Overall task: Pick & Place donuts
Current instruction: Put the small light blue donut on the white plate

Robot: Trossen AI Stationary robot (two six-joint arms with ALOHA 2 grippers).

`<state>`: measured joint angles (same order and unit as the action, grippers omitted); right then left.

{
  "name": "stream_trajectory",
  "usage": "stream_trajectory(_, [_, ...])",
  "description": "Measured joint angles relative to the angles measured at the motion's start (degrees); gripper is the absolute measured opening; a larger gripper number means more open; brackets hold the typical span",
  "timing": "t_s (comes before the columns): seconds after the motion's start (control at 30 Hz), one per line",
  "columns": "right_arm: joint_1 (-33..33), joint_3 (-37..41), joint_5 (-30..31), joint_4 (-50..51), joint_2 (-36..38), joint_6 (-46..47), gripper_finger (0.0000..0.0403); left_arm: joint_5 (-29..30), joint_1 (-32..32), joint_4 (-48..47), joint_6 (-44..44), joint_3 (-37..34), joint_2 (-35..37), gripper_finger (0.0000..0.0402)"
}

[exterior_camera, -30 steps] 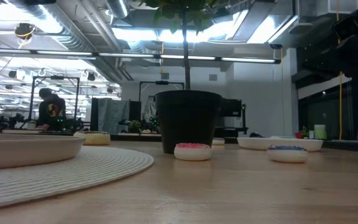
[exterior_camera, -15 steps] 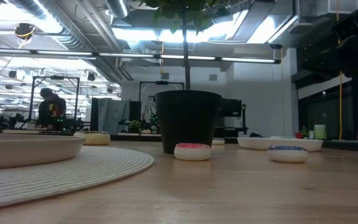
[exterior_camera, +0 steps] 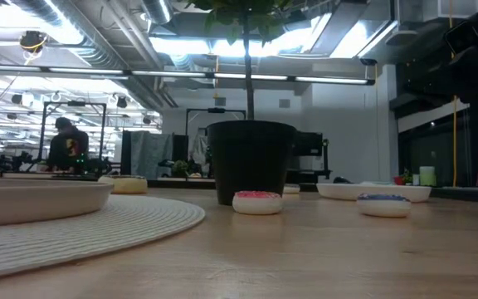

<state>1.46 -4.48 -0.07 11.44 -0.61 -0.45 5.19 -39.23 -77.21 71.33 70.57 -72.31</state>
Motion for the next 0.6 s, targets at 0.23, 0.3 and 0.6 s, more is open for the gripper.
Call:
stream_trajectory(0.23, [0.01,-0.01,-0.01,0.0,-0.01,0.0,0.0063,-2.87,-1.21,-4.09,2.72,-0.04,-3.63,0.0157])
stream_trajectory(0.3, [-0.01,0.01,0.01,0.0,0.01,-0.02,0.0063,-3.79,-2.1,-4.23,3.54,-0.05,-4.6,0.0157])
stream_trajectory(0.6, [0.01,0.01,-0.01,0.0,0.01,-0.01,0.0063,-9.44,-6.51,-1.95,9.51,-2.85,-8.8,0.0157])
